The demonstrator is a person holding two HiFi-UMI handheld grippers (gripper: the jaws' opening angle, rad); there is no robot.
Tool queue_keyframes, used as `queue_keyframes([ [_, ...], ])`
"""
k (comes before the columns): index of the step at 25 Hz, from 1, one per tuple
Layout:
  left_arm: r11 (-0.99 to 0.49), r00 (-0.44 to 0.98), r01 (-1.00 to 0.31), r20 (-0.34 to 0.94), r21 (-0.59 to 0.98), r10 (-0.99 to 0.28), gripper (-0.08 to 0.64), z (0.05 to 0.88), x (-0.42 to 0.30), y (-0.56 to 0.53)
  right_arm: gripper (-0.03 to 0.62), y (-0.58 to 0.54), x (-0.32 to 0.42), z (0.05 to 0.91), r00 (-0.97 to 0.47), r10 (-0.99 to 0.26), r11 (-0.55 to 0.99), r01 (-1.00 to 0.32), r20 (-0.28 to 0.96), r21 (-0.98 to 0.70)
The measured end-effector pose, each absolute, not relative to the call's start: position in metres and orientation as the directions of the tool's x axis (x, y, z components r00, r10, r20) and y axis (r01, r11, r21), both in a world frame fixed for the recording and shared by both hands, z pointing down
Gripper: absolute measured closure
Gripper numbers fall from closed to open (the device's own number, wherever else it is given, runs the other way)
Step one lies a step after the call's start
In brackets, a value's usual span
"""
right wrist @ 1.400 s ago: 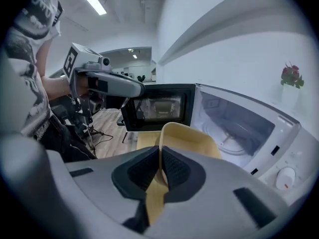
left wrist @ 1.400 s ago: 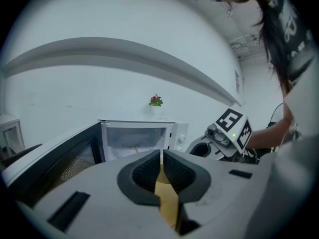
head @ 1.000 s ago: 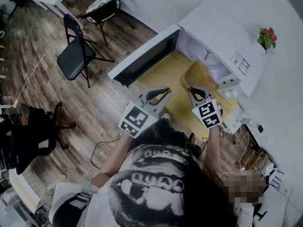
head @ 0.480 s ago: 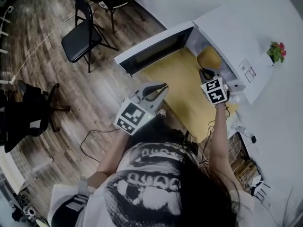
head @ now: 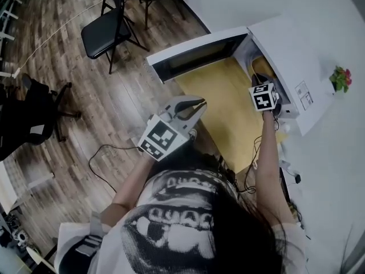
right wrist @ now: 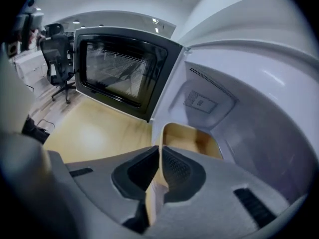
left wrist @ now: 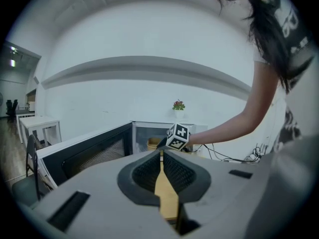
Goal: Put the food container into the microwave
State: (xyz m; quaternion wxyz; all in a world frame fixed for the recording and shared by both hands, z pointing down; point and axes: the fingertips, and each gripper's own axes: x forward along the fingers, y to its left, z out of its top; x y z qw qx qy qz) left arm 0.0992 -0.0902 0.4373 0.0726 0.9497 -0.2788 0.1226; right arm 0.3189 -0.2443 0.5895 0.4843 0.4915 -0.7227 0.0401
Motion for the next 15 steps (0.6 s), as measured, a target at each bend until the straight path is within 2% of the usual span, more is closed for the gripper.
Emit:
queue_keyframes([
  [15, -0.820, 0.798, -0.568, 0.295, 0.074, -0.526, 0.545, 0.442, 0.096, -0.092, 0.565, -0.275, 0.333, 0.597, 0.019, -0.697, 0.444, -0.773, 0.717, 0.453],
])
